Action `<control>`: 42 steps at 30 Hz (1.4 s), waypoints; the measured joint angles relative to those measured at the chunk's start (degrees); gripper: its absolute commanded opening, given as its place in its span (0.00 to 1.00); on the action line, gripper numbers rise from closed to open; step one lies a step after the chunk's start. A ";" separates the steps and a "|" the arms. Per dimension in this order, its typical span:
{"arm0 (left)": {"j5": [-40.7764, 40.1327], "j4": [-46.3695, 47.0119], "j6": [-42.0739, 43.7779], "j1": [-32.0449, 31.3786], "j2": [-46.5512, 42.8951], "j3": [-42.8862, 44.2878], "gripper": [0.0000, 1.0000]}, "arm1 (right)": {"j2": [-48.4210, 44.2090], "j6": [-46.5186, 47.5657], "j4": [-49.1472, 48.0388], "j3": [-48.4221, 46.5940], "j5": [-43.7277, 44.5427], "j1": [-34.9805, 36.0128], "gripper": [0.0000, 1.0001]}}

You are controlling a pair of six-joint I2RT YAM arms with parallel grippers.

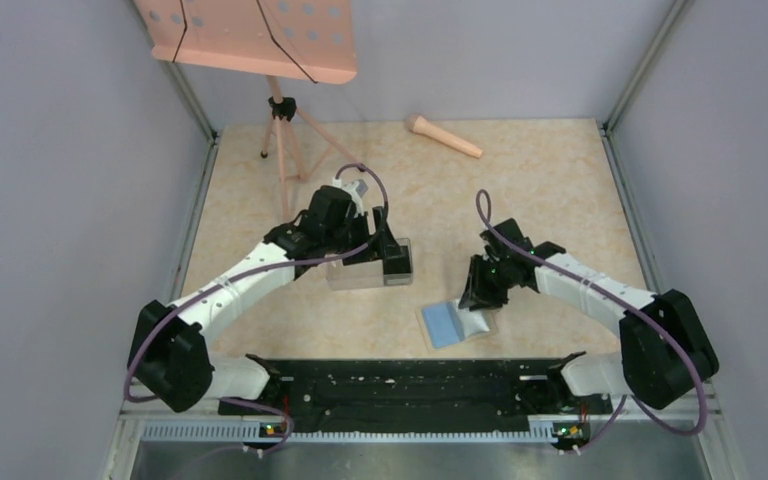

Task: Put the credit cards into the card holder
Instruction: Pick up the credit card from the storage box.

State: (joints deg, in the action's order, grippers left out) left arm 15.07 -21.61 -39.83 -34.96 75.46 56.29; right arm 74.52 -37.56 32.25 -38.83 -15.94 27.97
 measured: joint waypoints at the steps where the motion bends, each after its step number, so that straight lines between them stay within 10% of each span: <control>1: 0.68 0.00 0.15 1.29 0.26 0.00 0.77 | 0.70 0.50 -0.22 -1.64 -0.33 0.00 0.38; 11: 5.11 -1.62 1.01 9.31 9.84 3.63 0.54 | 13.77 2.23 -9.16 -15.74 -7.69 -0.02 0.55; 42: 1.92 -7.37 2.58 4.42 30.56 14.12 0.34 | 26.53 -5.18 -24.68 -19.41 -19.32 0.26 0.31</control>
State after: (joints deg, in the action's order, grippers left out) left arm 16.99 -28.97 -37.26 -30.55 106.02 70.41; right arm 101.06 -42.74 7.57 -58.24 -35.27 28.23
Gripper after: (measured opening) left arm 0.373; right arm 0.321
